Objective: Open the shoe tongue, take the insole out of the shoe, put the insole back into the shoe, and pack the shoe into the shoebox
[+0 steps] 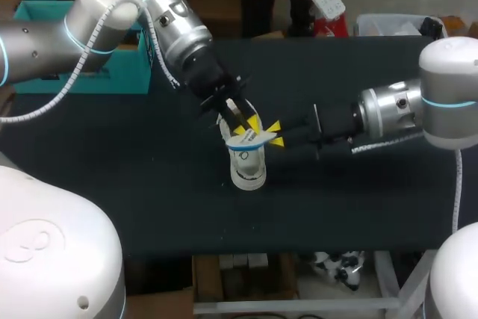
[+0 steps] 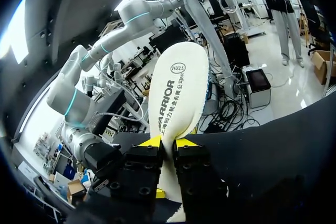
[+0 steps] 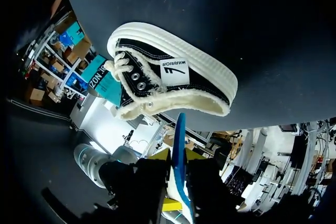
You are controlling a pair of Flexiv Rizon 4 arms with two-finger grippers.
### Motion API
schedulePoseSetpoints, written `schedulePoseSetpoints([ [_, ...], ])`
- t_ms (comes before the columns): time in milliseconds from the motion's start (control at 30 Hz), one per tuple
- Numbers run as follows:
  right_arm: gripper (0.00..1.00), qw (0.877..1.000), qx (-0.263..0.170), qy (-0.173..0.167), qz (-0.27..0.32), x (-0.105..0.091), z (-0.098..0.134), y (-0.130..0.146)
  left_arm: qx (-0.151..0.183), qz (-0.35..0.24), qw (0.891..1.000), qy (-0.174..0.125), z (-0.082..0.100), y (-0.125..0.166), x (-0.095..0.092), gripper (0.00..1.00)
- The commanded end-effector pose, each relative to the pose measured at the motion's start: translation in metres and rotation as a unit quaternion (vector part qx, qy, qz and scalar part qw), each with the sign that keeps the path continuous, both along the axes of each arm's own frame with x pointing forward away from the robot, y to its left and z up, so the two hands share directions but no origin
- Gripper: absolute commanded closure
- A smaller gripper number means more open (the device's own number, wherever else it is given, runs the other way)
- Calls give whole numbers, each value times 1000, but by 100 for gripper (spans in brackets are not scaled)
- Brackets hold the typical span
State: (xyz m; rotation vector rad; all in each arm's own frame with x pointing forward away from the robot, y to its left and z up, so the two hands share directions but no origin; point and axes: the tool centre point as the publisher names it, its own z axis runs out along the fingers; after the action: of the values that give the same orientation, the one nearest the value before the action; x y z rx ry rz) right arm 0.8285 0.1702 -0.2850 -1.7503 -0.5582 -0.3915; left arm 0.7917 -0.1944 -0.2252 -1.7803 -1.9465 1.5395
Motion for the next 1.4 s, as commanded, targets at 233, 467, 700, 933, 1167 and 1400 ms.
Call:
schedulePoseSetpoints([
  [233,69,1000,16,-5,2,-4,-1,-2,-16,8,1000,4,-11,-1,-3,100],
  [467,84,1000,20,-5,6,-4,-2,1,-26,15,1000,7,-14,-2,-3,100],
  [700,100,1000,19,-5,12,-6,-2,4,-33,18,999,10,-13,-3,-4,100],
  [933,100,1000,23,-19,6,-11,-4,0,-5,12,999,43,-10,7,2,0],
  [1167,100,999,24,-31,5,-15,-5,-9,24,34,997,70,1,44,26,0],
  [1400,100,999,31,-28,21,-17,-11,-10,76,66,990,97,4,79,63,0],
])
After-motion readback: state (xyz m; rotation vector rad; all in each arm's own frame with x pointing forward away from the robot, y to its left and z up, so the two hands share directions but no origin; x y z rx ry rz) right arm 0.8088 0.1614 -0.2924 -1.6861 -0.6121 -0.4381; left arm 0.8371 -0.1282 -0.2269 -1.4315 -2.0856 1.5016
